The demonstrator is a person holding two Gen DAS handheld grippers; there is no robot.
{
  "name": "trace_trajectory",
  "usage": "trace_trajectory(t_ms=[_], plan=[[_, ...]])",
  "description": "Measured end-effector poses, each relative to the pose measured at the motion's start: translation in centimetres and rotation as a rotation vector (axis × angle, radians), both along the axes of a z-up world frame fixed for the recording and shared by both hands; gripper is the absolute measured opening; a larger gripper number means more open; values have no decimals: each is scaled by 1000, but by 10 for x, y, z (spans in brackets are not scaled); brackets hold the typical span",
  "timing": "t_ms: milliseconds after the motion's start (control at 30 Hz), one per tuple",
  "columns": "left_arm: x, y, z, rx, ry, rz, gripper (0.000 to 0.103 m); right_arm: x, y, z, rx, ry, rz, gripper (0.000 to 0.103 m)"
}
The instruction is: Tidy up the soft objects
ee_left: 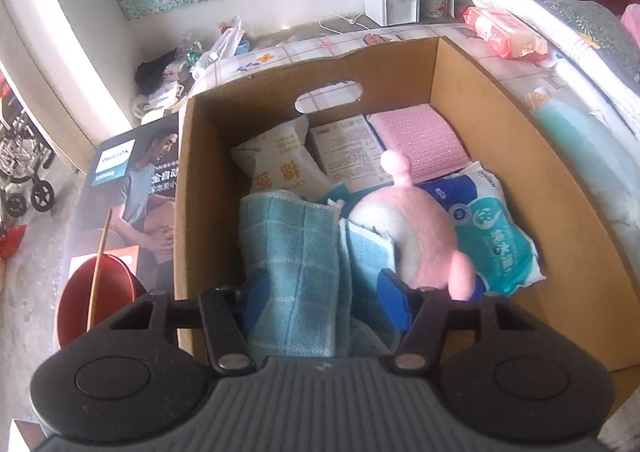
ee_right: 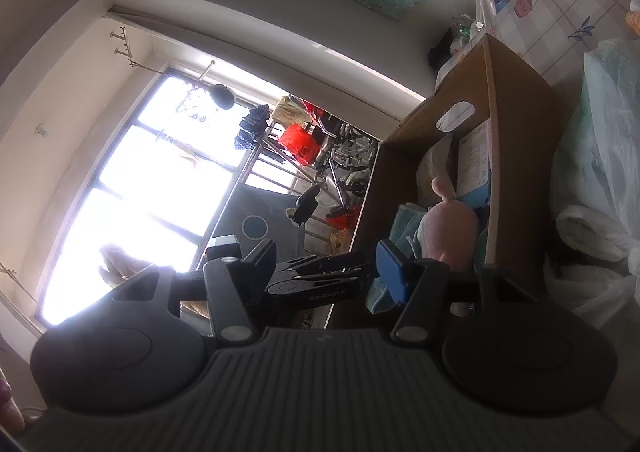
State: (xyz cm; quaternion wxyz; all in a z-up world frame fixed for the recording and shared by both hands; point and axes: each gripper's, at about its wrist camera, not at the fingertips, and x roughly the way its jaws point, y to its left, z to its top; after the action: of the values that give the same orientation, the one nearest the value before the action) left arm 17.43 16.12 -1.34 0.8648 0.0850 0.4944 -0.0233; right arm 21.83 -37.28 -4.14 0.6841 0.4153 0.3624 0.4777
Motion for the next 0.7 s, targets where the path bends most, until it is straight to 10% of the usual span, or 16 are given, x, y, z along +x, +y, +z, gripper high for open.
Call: trace_trajectory(t_ms=[233,433,700], plan=[[25,13,-61,-86,214,96,38,-6,-5,-6,-1,15,-23,56],[40,14,-79,-86,238,118,39,-20,-29,-5,-45,-20,-105,57],[22,15,-56,-148,196,124,69,-37,-47,-22,-176,-4,-211,62]])
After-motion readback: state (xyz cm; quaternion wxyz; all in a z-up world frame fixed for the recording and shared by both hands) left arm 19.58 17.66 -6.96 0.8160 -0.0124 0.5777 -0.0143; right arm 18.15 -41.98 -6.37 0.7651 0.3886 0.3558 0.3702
